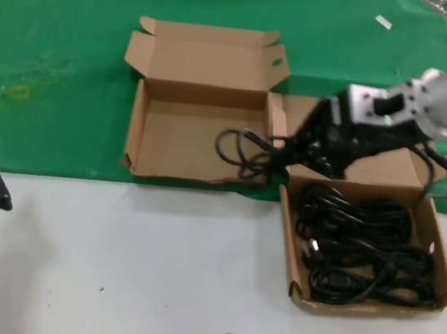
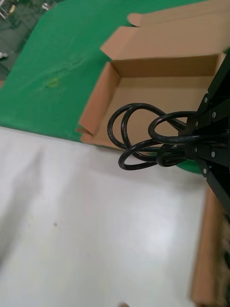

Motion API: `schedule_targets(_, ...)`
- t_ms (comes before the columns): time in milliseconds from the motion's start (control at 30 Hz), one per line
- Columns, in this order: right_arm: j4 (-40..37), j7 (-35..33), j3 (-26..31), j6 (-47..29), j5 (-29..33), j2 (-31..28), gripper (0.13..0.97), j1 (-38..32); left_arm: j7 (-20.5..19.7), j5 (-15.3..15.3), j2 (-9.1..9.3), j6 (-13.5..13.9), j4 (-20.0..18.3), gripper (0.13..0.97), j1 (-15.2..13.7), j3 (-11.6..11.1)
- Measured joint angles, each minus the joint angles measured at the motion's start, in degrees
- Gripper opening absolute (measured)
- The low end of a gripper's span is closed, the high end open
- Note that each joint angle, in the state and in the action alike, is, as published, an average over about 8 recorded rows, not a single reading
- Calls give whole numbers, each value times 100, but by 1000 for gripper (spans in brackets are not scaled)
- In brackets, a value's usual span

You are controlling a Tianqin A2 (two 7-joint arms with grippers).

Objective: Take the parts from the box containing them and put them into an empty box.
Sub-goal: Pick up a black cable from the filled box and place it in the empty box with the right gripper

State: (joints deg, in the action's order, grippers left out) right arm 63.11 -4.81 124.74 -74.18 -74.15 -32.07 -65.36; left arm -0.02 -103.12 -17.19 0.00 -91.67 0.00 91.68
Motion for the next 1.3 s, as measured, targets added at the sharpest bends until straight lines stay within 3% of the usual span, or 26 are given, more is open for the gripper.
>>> schedule_targets(600, -2050, -433, 421, 719, 345, 1728, 158, -946, 0, 0, 0, 0, 0, 144, 0, 0)
schedule_targets(933, -2990, -837, 454, 1142, 363, 2320, 158, -1224, 0, 0, 0, 0, 0, 144, 0, 0)
schedule_targets(1300, -4426, -1736, 278, 1727, 230, 2798, 168, -1625, 0, 0, 0, 0, 0, 144, 0, 0)
